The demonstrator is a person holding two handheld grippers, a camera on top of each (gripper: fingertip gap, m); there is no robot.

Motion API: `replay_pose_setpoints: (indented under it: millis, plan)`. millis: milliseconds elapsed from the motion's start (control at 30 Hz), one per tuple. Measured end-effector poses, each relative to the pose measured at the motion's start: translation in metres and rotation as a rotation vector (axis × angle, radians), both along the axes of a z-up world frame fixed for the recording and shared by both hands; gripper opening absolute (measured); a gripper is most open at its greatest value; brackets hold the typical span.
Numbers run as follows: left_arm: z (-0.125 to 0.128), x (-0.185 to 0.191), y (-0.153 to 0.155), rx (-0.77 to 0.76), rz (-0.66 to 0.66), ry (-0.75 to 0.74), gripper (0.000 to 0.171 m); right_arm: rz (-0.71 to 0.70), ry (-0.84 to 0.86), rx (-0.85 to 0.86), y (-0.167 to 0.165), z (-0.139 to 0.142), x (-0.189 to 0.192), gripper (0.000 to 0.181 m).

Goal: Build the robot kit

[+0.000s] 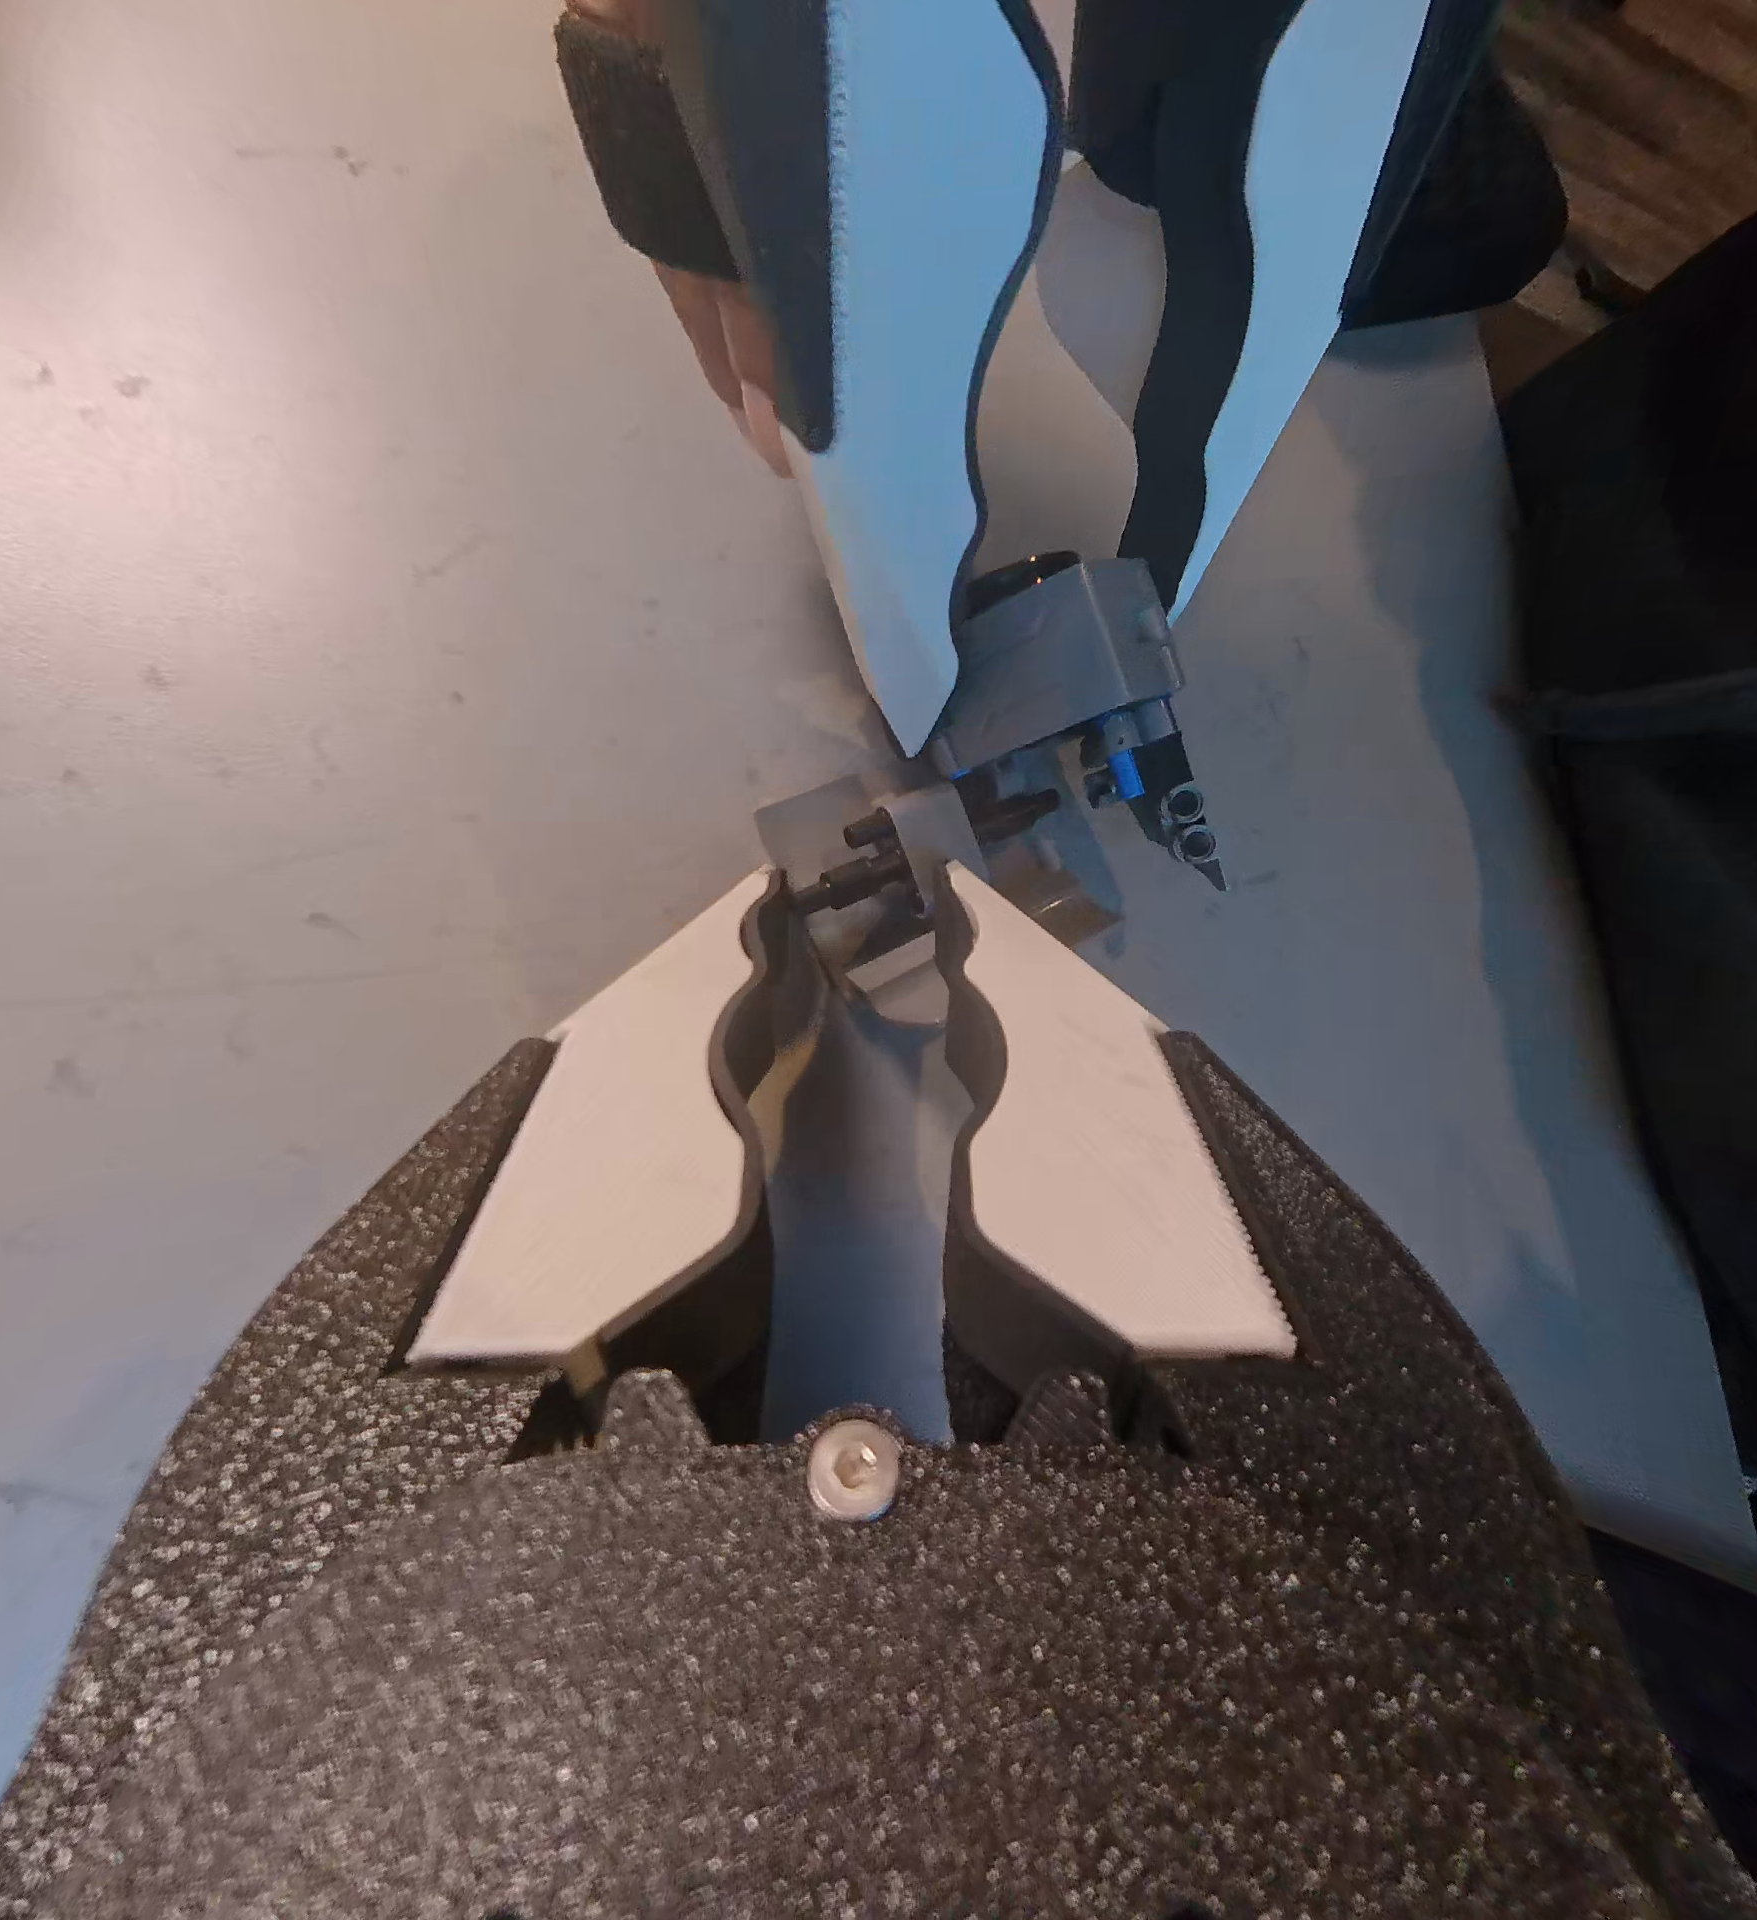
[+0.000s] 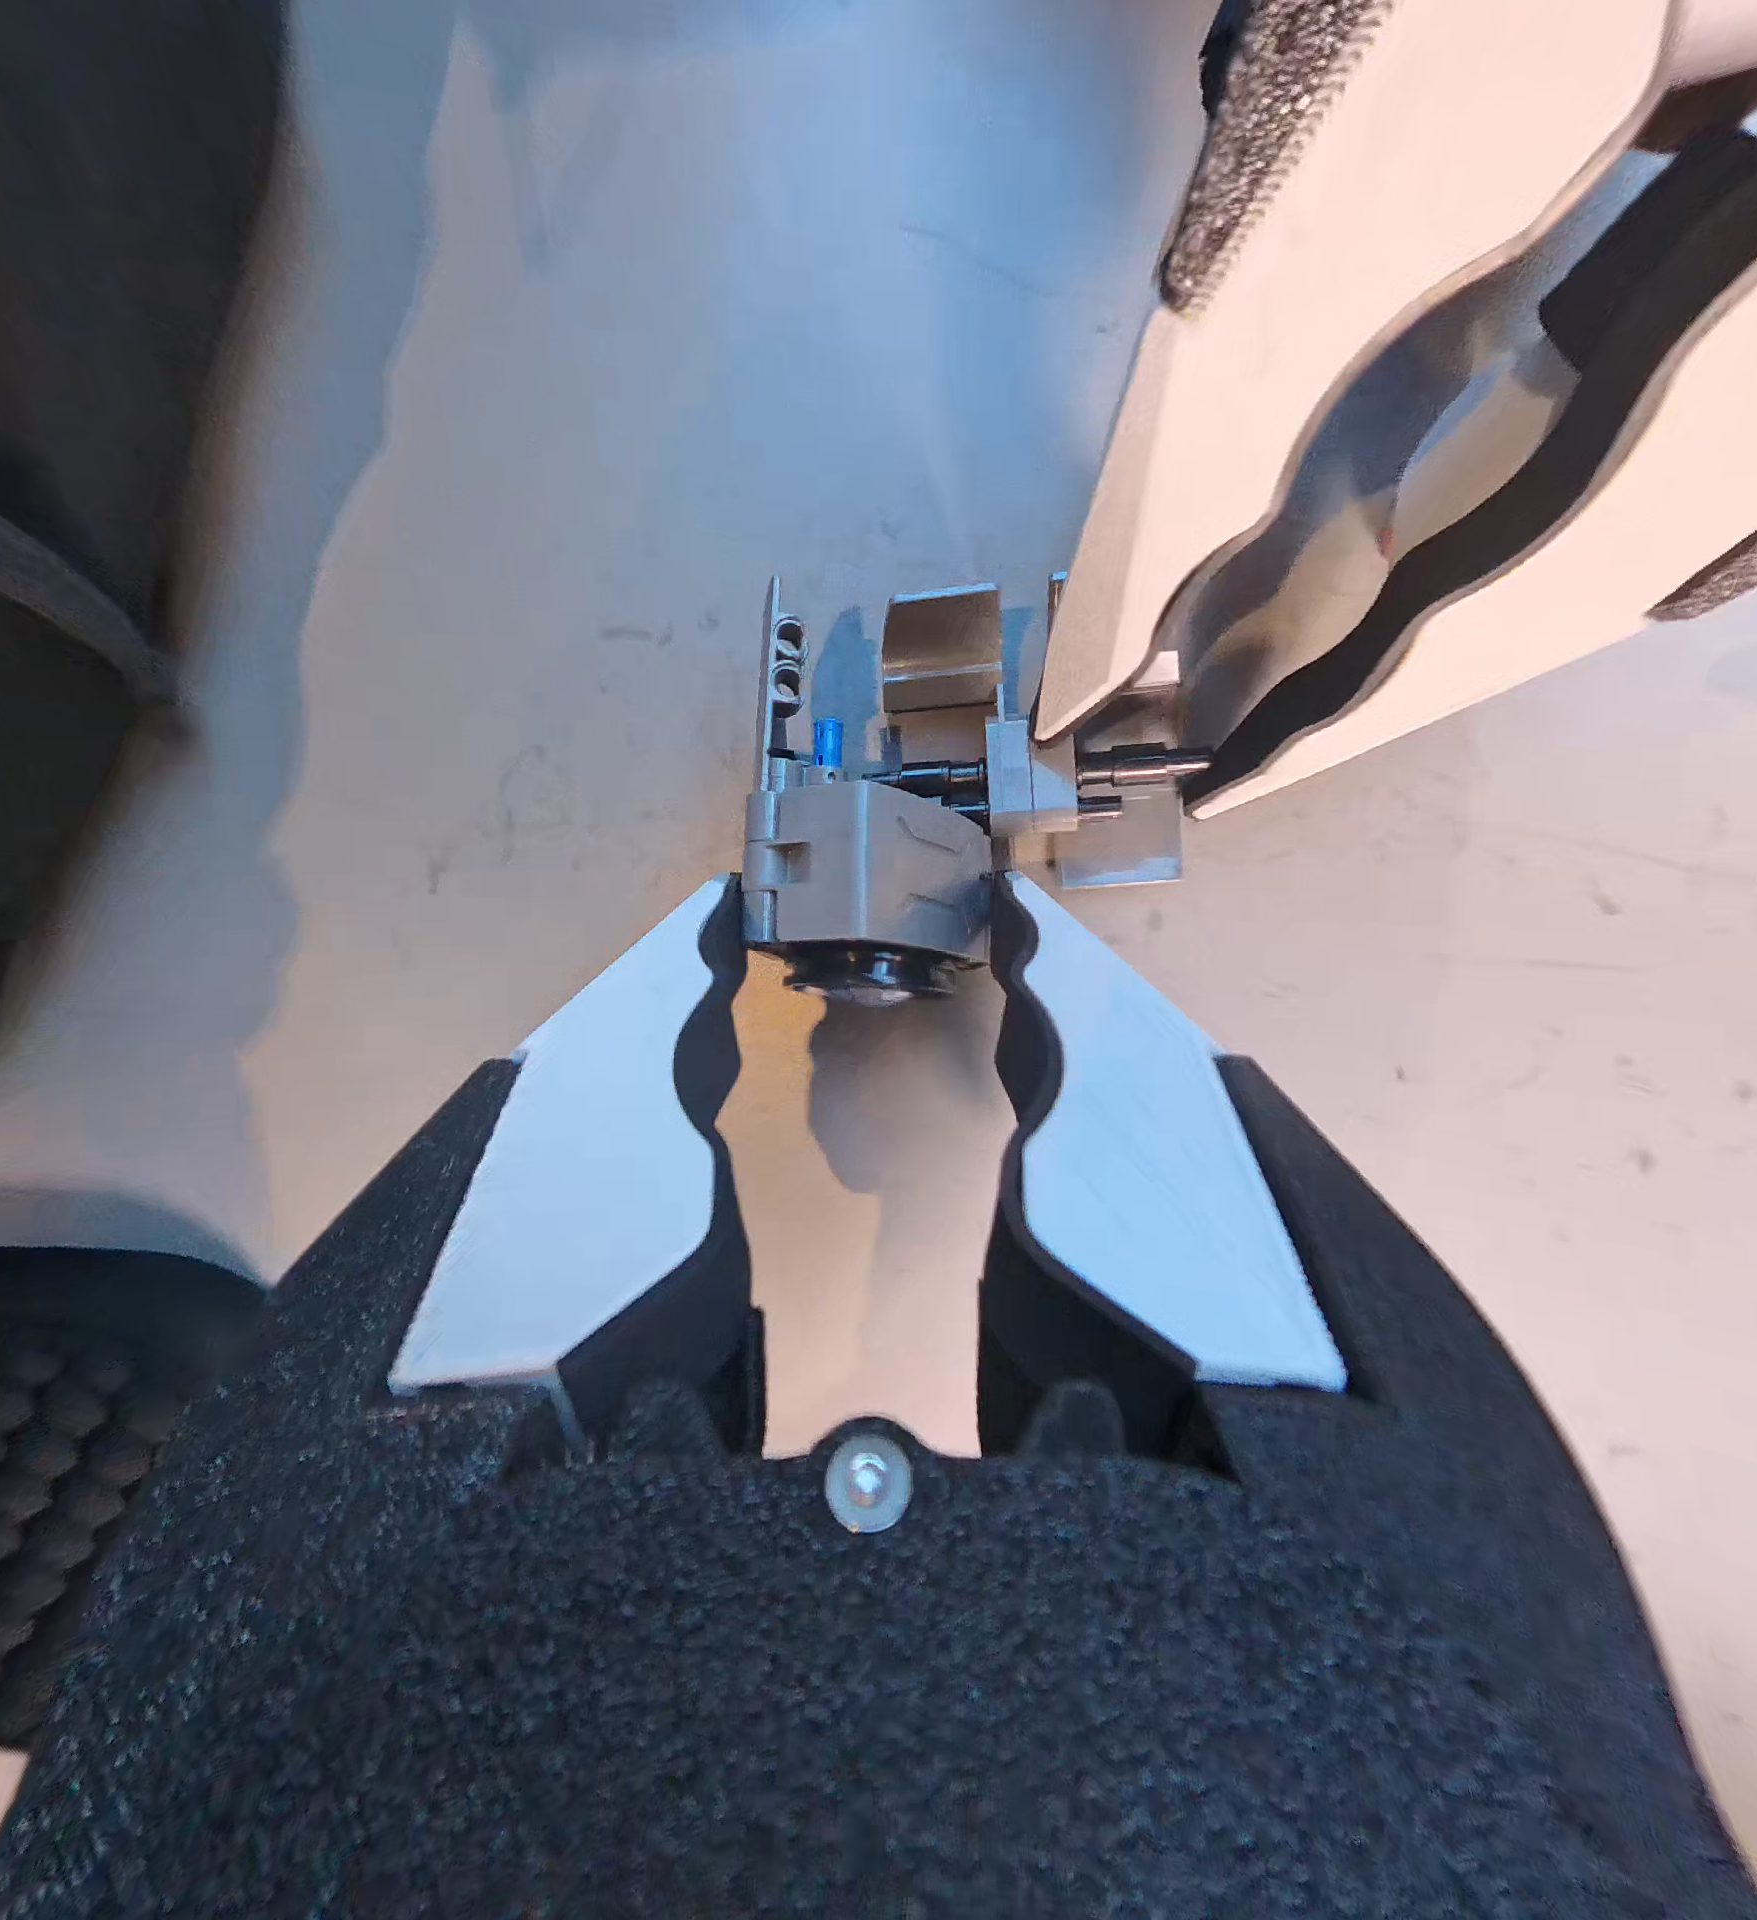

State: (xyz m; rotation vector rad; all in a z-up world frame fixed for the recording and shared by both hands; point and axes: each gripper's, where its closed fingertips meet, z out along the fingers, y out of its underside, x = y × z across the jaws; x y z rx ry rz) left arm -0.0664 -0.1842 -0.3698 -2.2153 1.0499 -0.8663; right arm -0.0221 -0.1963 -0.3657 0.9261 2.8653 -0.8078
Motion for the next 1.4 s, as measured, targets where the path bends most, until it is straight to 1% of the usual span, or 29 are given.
replay_pose_setpoints:
  millis: [100, 200, 333, 400, 567, 733, 867, 933, 1167, 1333, 1400]
  plan:
    - [0.000, 0.000, -0.001, 0.007, -0.007, 0.003, 0.027, -0.029, -0.059, -0.026, 0.000, 0.001, 0.000, 0.047]
    - [0.000, -0.001, -0.001, 0.006, -0.011, 0.006, 0.027, -0.055, -0.084, -0.035, -0.001, 0.003, -0.002, 0.046]
    - [0.000, 0.001, -0.003, 0.016, -0.024, 0.006, 0.027, -0.069, -0.054, -0.054, -0.001, 0.007, -0.004, 0.044]
    - [-0.001, 0.002, -0.003, 0.024, -0.033, 0.013, 0.026, -0.087, -0.028, -0.088, -0.001, 0.014, -0.008, 0.039]
    - [0.000, 0.002, -0.002, -0.002, -0.015, -0.002, 0.026, -0.081, 0.014, -0.056, 0.002, 0.007, -0.002, 0.041]
    - [0.000, 0.003, -0.002, -0.015, -0.006, -0.010, 0.026, -0.081, 0.117, -0.016, 0.002, 0.005, -0.001, 0.041]
    - [0.000, 0.003, -0.002, -0.029, 0.006, -0.011, 0.026, -0.048, 0.195, 0.086, 0.003, 0.002, -0.001, 0.041]
    - [0.000, 0.003, -0.001, -0.028, 0.007, -0.005, 0.026, -0.042, 0.211, 0.110, 0.004, 0.002, -0.001, 0.042]
    - [0.000, 0.004, -0.001, -0.036, 0.016, -0.005, 0.026, -0.013, 0.217, 0.153, 0.002, -0.001, -0.002, 0.043]
    - [0.000, 0.004, -0.002, -0.018, 0.004, 0.000, 0.026, -0.029, 0.206, 0.132, 0.002, -0.001, -0.003, 0.041]
    - [0.000, 0.005, -0.003, -0.009, -0.012, -0.003, 0.026, -0.041, 0.176, 0.091, 0.001, 0.000, -0.003, 0.041]
